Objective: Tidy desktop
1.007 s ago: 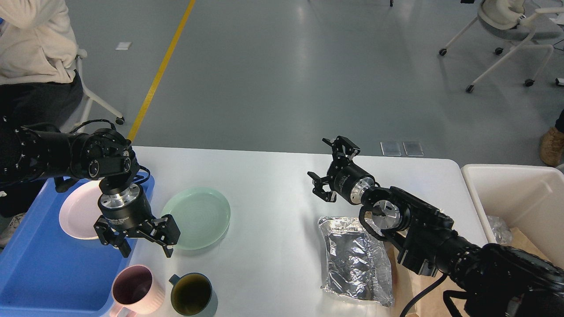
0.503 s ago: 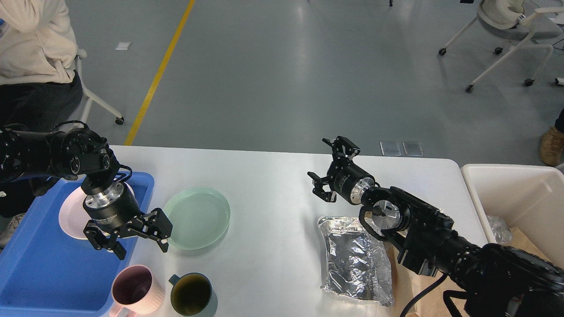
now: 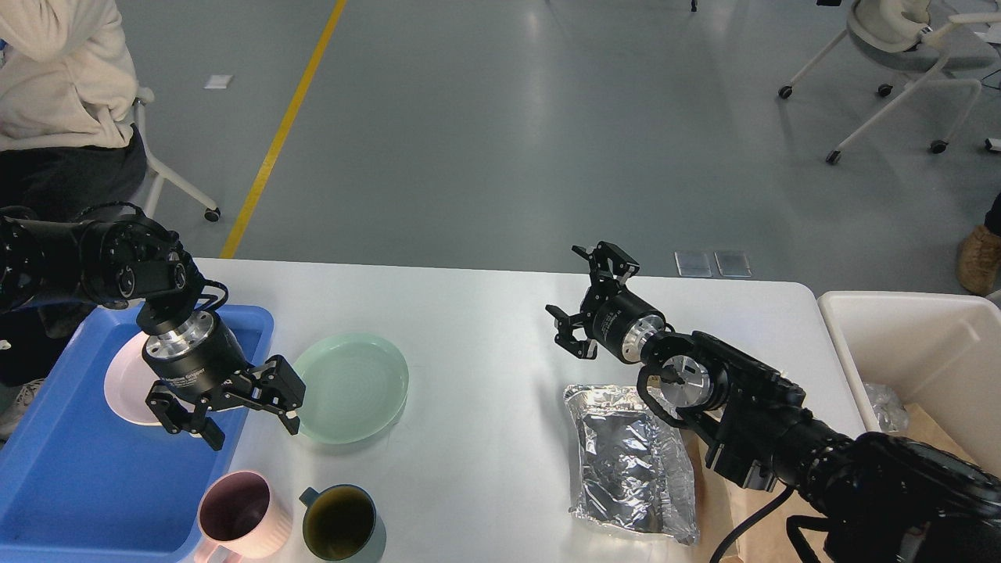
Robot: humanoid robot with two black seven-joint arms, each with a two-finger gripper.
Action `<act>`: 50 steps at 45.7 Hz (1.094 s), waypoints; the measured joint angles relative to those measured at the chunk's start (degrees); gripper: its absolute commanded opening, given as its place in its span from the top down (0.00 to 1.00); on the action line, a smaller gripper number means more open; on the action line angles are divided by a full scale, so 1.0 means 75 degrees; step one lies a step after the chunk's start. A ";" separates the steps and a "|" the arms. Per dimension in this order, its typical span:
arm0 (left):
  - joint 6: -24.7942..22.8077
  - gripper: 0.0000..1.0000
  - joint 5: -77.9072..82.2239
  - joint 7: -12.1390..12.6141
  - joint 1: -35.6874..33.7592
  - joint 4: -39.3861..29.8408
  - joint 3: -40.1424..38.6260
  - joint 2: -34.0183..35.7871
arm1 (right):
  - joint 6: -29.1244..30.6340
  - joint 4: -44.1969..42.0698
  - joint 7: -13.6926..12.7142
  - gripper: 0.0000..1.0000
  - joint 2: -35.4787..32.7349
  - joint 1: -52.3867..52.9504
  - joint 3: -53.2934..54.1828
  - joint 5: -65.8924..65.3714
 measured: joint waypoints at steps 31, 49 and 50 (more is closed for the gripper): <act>0.0000 0.04 -0.0189 -0.0006 -0.0107 -0.0772 0.0251 -0.0030 | 0.0000 -0.0003 -0.0008 0.00 0.0000 0.0000 0.0004 0.0000; 0.0000 0.04 -0.0269 -0.0002 0.0178 -0.0772 0.0415 -0.0071 | 0.0000 -0.0003 -0.0003 0.00 0.0000 0.0000 0.0004 0.0000; 0.0000 0.04 -0.0269 0.0007 0.0229 -0.0765 0.0415 -0.0077 | 0.0000 -0.0003 -0.0003 0.00 0.0000 0.0000 0.0004 0.0000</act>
